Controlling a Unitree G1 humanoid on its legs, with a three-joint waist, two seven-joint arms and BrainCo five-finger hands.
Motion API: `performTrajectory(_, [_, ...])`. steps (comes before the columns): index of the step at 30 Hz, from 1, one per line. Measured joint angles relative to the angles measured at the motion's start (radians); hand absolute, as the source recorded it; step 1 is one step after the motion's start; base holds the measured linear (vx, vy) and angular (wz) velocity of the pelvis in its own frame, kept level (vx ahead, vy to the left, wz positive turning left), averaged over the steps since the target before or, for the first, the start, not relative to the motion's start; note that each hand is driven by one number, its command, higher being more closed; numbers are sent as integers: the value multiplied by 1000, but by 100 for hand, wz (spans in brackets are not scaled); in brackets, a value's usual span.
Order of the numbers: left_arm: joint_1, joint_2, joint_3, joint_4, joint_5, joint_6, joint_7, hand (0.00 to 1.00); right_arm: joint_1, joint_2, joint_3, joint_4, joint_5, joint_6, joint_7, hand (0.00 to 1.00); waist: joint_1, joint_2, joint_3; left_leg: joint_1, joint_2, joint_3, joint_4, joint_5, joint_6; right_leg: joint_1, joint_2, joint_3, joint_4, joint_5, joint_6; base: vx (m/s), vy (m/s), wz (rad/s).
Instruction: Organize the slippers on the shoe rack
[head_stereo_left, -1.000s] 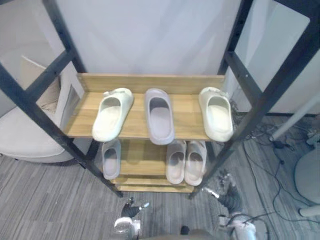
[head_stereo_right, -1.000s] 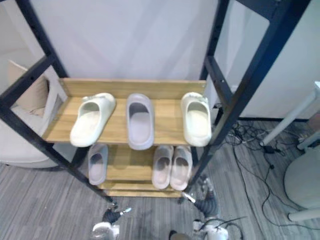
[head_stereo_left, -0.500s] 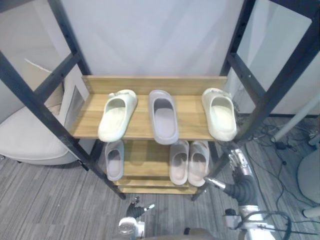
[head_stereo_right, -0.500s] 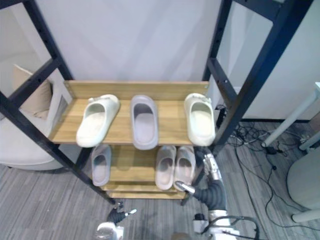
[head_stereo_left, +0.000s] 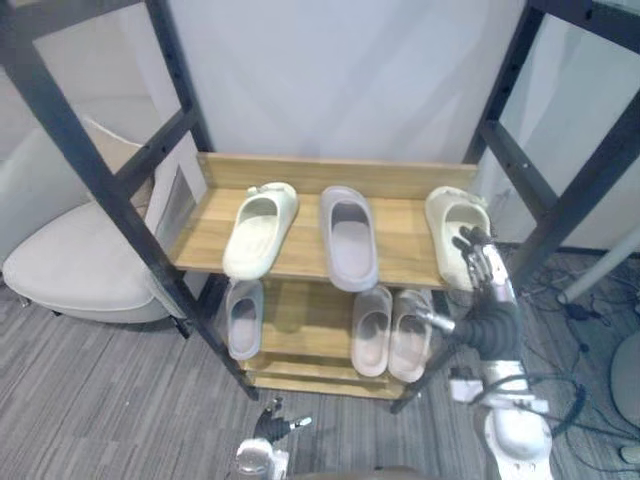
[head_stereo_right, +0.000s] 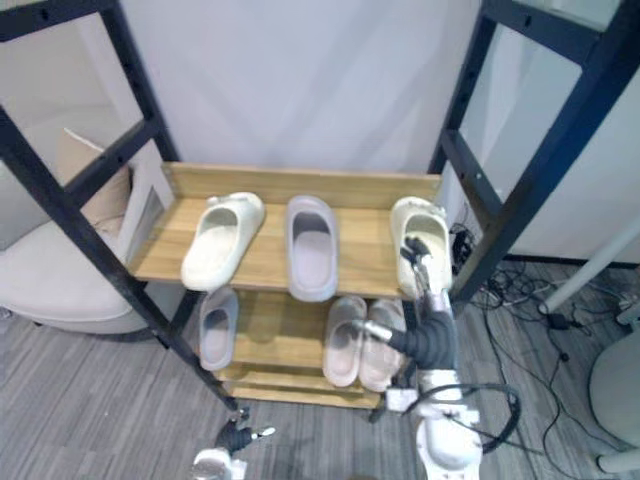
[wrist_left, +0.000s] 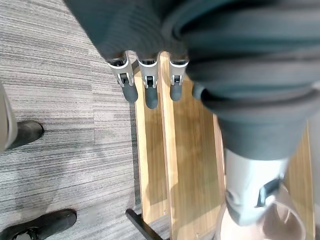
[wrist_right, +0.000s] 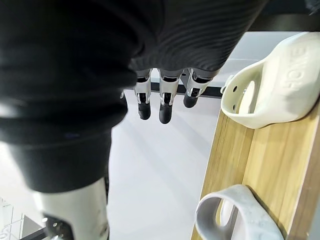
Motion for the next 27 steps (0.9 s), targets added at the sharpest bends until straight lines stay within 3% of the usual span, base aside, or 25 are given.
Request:
performTrajectory(10, [-17, 55, 0, -2, 2, 2, -3, 0, -293, -61, 0, 215, 20, 35, -23, 0, 11, -28, 26, -42, -5, -23, 14, 1, 2, 2, 4, 6, -66, 41, -4, 9, 19, 4])
performTrajectory(18, [-37, 61, 0, -1, 0, 5, -3, 0, -482, -101, 2, 439, 41, 91, -50, 0, 26, -31, 57, -59, -6, -37, 17, 1, 2, 4, 7, 9, -105, 66, -10, 1, 2, -1])
performTrajectory(27, [-44, 77, 1, -3, -4, 5, -3, 0, -640, -128, 1, 585, 47, 106, -79, 0, 33, -33, 77, -81, -5, -48, 17, 1, 2, 1, 12, 18, -133, 83, -22, 0, 0, 0])
